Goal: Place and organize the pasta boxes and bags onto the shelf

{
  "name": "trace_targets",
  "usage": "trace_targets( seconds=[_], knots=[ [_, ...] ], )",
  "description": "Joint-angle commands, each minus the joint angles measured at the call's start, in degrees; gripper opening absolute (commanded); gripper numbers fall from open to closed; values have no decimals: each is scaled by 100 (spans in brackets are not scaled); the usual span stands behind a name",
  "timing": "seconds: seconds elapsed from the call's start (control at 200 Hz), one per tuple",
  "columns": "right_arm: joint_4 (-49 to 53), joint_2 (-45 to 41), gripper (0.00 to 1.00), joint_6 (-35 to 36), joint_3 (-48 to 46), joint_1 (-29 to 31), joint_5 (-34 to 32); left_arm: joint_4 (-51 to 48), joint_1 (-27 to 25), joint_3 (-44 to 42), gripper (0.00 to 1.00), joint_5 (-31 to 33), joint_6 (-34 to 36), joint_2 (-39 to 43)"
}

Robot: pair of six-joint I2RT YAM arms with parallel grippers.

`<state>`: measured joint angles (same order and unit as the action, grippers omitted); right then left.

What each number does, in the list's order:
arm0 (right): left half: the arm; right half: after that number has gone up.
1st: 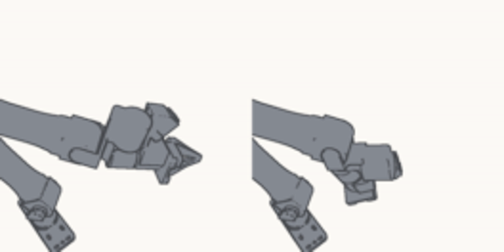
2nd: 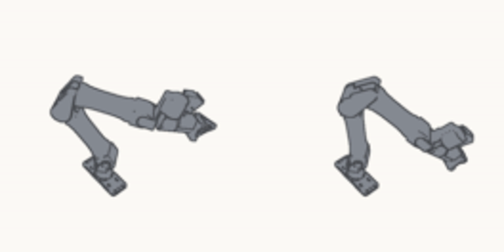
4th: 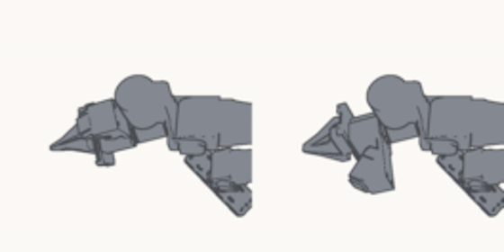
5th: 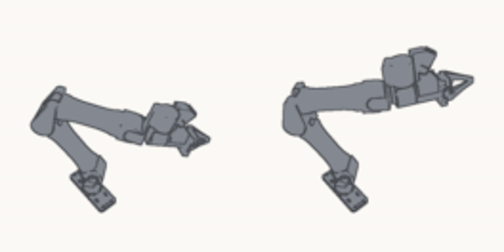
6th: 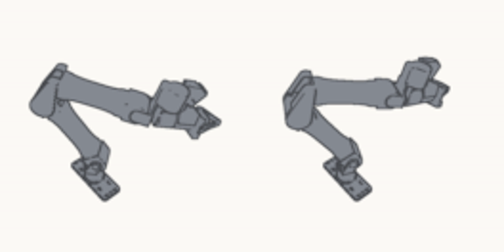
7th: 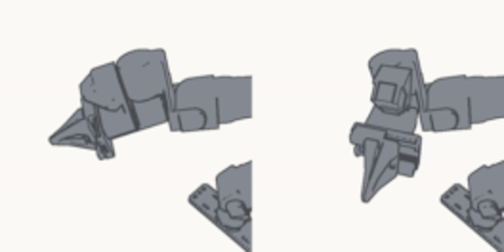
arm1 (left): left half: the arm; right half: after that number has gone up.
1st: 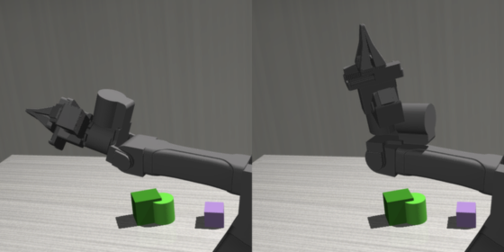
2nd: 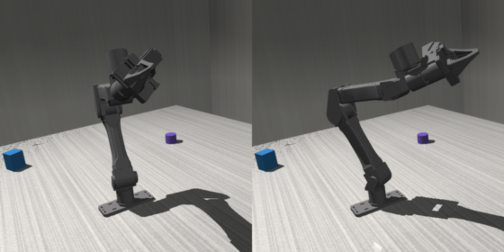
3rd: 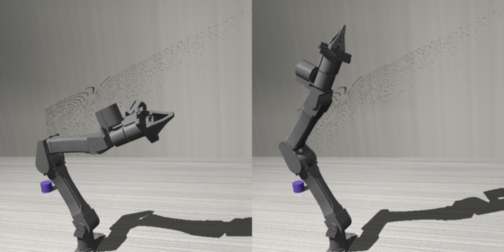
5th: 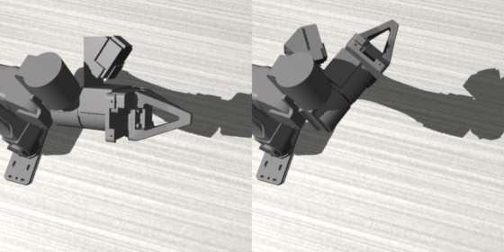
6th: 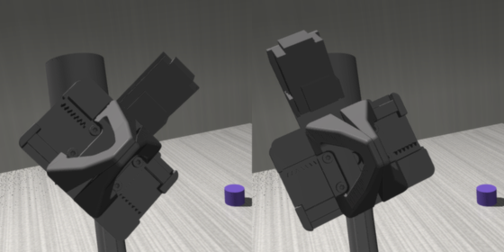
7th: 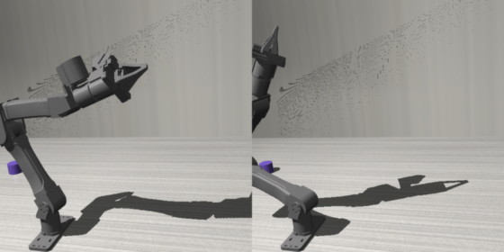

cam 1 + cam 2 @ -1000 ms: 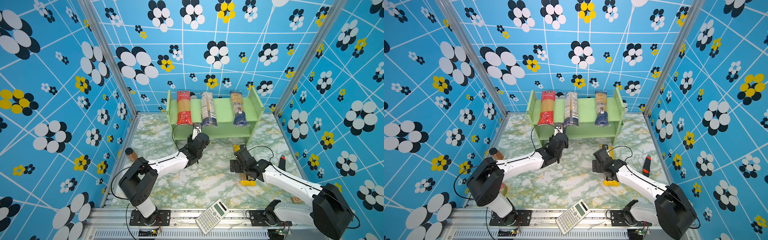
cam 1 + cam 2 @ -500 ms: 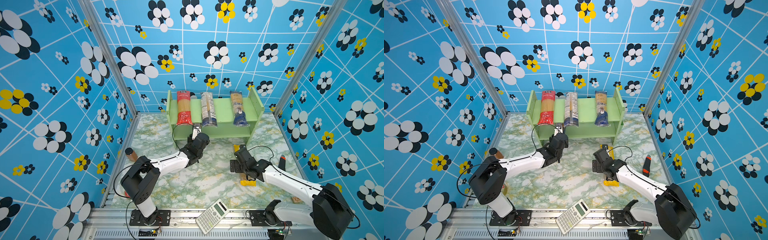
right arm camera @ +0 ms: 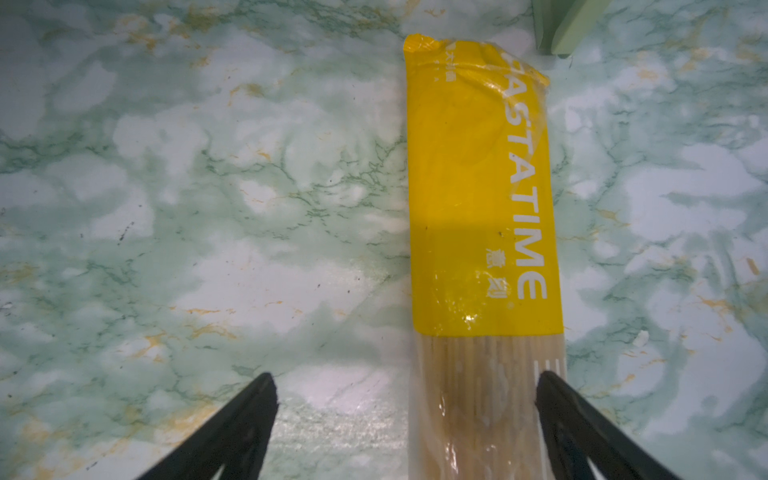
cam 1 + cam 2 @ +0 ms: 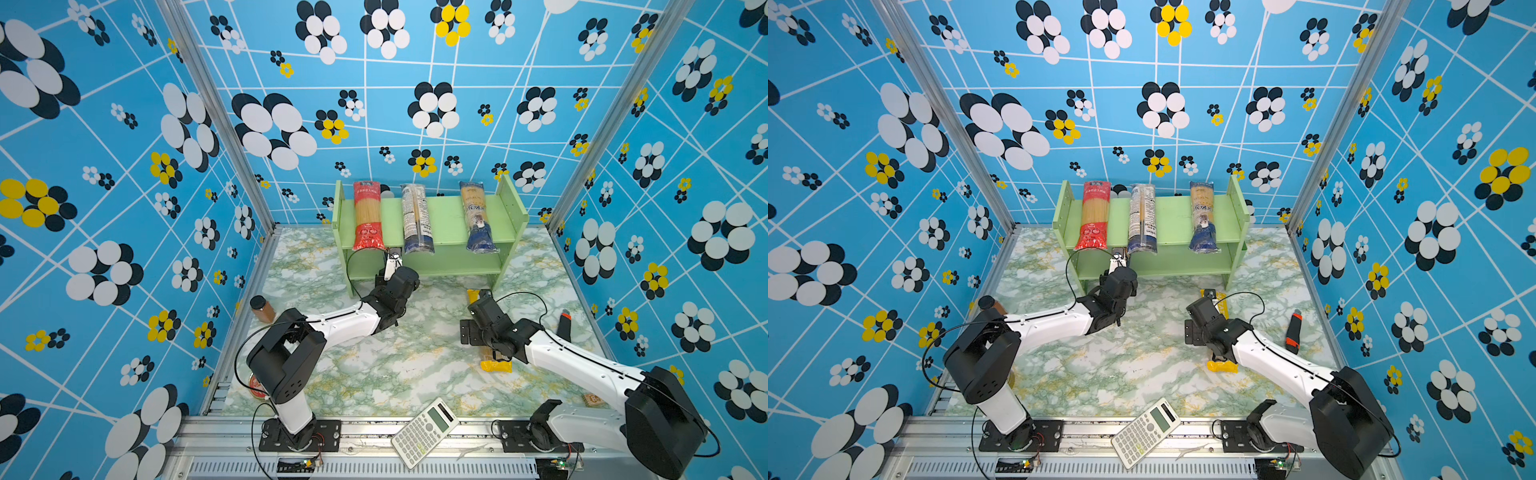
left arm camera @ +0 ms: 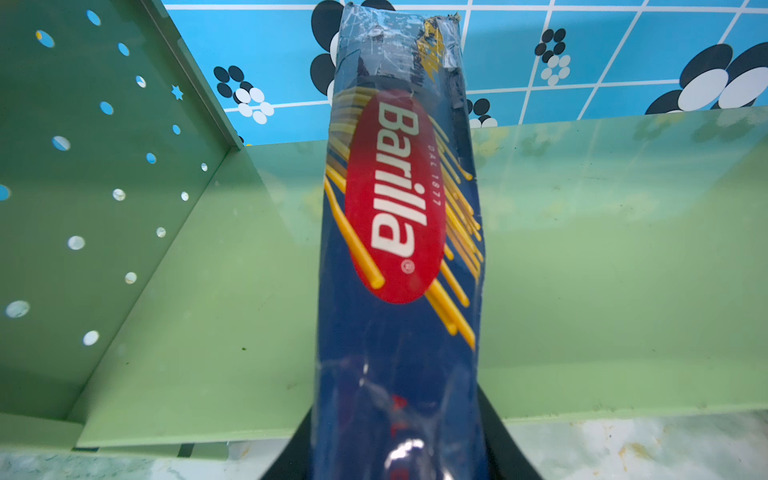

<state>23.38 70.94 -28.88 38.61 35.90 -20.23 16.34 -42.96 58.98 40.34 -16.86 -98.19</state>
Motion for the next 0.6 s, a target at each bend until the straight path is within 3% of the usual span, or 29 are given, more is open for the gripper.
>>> trace_targets(
  seconds=[0.0,0.105,0.335,0.595],
  knots=[
    [53,-1,99,49,-11,-39,17,913,88,122,0,362,77,81],
    [54,-1,99,45,0,-39,19,907,108,133,0,343,98,46],
    [86,-18,99,33,-3,-39,15,865,139,122,15,350,78,35],
    [123,-45,99,23,14,-39,15,757,156,111,17,344,17,46]
  ],
)
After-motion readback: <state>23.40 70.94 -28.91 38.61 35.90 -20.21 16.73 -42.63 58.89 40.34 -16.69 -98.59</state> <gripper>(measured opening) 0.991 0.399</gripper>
